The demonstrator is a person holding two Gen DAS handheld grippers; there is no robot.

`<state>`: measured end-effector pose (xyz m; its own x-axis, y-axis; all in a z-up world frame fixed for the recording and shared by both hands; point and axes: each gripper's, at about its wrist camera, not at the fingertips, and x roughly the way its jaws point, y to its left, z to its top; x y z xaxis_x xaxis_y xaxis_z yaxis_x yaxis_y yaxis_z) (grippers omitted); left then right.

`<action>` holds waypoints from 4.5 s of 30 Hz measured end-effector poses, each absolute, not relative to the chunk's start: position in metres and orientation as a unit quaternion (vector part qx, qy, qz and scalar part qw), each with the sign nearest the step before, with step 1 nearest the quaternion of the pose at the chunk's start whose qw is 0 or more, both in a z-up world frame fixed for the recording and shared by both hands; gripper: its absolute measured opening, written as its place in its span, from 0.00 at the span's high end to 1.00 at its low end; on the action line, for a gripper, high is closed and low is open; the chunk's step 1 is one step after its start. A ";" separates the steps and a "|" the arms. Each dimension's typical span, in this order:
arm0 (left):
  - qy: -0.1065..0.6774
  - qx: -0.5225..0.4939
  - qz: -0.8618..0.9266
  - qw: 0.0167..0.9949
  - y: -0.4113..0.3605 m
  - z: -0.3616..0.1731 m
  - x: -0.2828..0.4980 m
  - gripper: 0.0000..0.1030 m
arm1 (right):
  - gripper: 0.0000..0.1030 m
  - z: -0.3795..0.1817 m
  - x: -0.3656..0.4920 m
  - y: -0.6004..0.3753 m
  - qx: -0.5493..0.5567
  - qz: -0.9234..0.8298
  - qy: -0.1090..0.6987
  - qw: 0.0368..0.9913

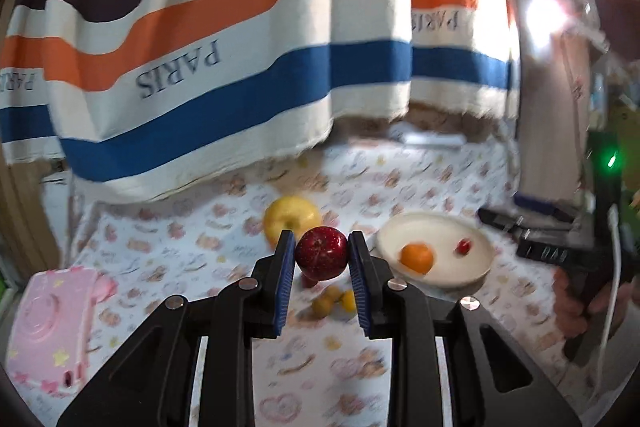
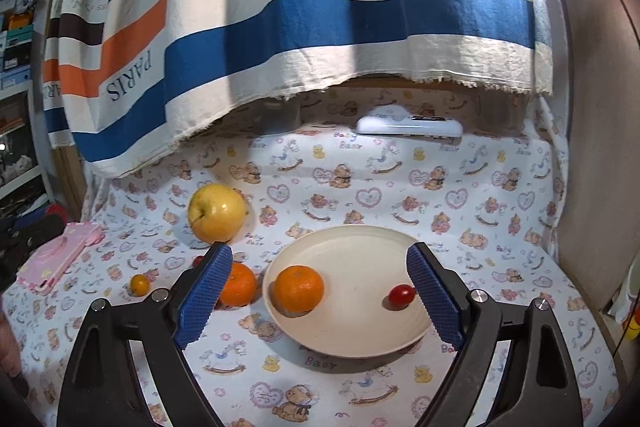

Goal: Organize fruits
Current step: 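Grasp the small yellow orange with the right gripper while the left holds the red apple, then carry the red apple with the left gripper while the right carries the yellow orange to the plate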

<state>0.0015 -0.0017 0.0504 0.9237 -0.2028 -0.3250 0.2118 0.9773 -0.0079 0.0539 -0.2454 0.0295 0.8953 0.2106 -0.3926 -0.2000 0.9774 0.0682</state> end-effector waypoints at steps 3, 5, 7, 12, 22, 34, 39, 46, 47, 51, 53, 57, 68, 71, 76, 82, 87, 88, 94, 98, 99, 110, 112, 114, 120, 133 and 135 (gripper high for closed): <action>0.148 0.018 -0.098 0.984 -0.007 0.056 0.008 0.75 | 0.13 0.031 0.051 -0.244 0.012 0.117 0.197 0.973; 0.141 0.015 -0.107 0.984 -0.011 0.062 0.013 0.75 | 0.16 0.032 0.050 -0.243 0.008 0.118 0.193 0.974; 0.129 0.020 -0.108 0.986 -0.017 0.067 0.015 0.75 | 0.17 0.031 0.051 -0.242 0.006 0.119 0.194 0.974; 0.109 0.026 -0.110 0.988 -0.025 0.073 0.025 0.75 | 0.28 0.025 0.054 -0.236 -0.001 0.127 0.202 0.971; 0.115 0.006 -0.080 0.990 -0.018 0.043 0.040 0.75 | 0.60 0.014 0.064 -0.234 0.006 0.148 0.236 0.960; 0.167 0.002 -0.041 0.985 -0.008 0.016 0.058 0.75 | 0.60 0.001 0.072 -0.219 0.016 0.192 0.246 0.950; 0.174 -0.021 -0.036 0.984 -0.002 0.013 0.061 0.75 | 0.60 -0.011 0.084 -0.188 -0.008 0.204 0.285 0.937; 0.182 -0.040 -0.001 0.983 0.008 0.007 0.067 0.75 | 0.59 -0.023 0.110 -0.150 -0.017 0.249 0.341 0.906; 0.180 -0.042 0.005 0.983 0.009 0.007 0.067 0.75 | 0.59 -0.024 0.113 -0.147 -0.018 0.252 0.345 0.904; 0.173 -0.047 0.012 0.984 0.014 0.011 0.064 0.75 | 0.59 -0.031 0.119 -0.131 -0.025 0.277 0.360 0.890; 0.174 -0.046 0.019 0.984 0.015 0.011 0.065 0.75 | 0.59 -0.035 0.120 -0.122 -0.040 0.285 0.367 0.884; 0.194 -0.046 0.044 0.979 0.021 0.008 0.071 0.75 | 0.59 -0.046 0.130 -0.117 -0.017 0.289 0.398 0.871; 0.207 -0.044 0.049 0.976 0.023 0.004 0.075 0.75 | 0.66 -0.062 0.146 -0.100 -0.068 0.237 0.432 0.868; 0.204 -0.044 0.051 0.977 0.024 0.005 0.074 0.75 | 0.71 -0.064 0.146 -0.103 -0.053 0.241 0.434 0.867; 0.205 -0.043 0.047 0.977 0.023 0.005 0.074 0.75 | 0.71 -0.055 0.139 -0.111 -0.053 0.236 0.417 0.876; 0.184 -0.012 0.043 0.982 0.010 0.010 0.067 0.75 | 0.71 -0.029 0.123 -0.130 -0.035 0.246 0.391 0.886; 0.173 -0.014 0.021 0.985 0.007 0.014 0.062 0.75 | 0.71 -0.006 0.109 -0.155 -0.022 0.236 0.357 0.903; 0.170 -0.016 0.017 0.985 0.006 0.014 0.061 0.75 | 0.71 -0.002 0.106 -0.162 -0.018 0.232 0.351 0.907; 0.150 -0.016 -0.026 0.988 0.000 0.019 0.051 0.75 | 0.72 0.010 0.094 -0.206 -0.010 0.209 0.320 0.924; 0.129 0.004 -0.043 0.991 -0.011 0.019 0.043 0.75 | 0.72 0.015 0.080 -0.237 -0.024 0.174 0.272 0.946; 0.120 0.007 -0.053 0.991 -0.014 0.019 0.040 0.75 | 0.72 0.014 0.075 -0.244 -0.031 0.150 0.250 0.956; 0.146 0.025 -0.099 0.984 -0.035 0.005 0.046 0.75 | 0.72 0.002 0.071 -0.281 -0.023 0.067 0.201 0.977; 0.162 0.045 -0.112 0.979 -0.038 0.007 0.049 0.75 | 0.72 0.001 0.071 -0.285 -0.018 0.050 0.195 0.979; 0.159 0.061 -0.110 0.979 -0.040 0.010 0.049 0.75 | 0.72 0.002 0.071 -0.290 -0.012 0.043 0.188 0.981; 0.171 0.090 -0.125 0.973 -0.060 0.012 0.052 0.75 | 0.72 0.005 0.063 -0.298 -0.023 0.005 0.153 0.988; 0.270 0.094 -0.216 0.934 -0.141 0.005 0.088 0.75 | 0.72 -0.010 0.103 -0.335 0.064 0.037 0.314 0.947; 0.276 0.100 -0.223 0.929 -0.150 0.000 0.090 0.75 | 0.72 -0.013 0.104 -0.336 0.058 0.035 0.315 0.947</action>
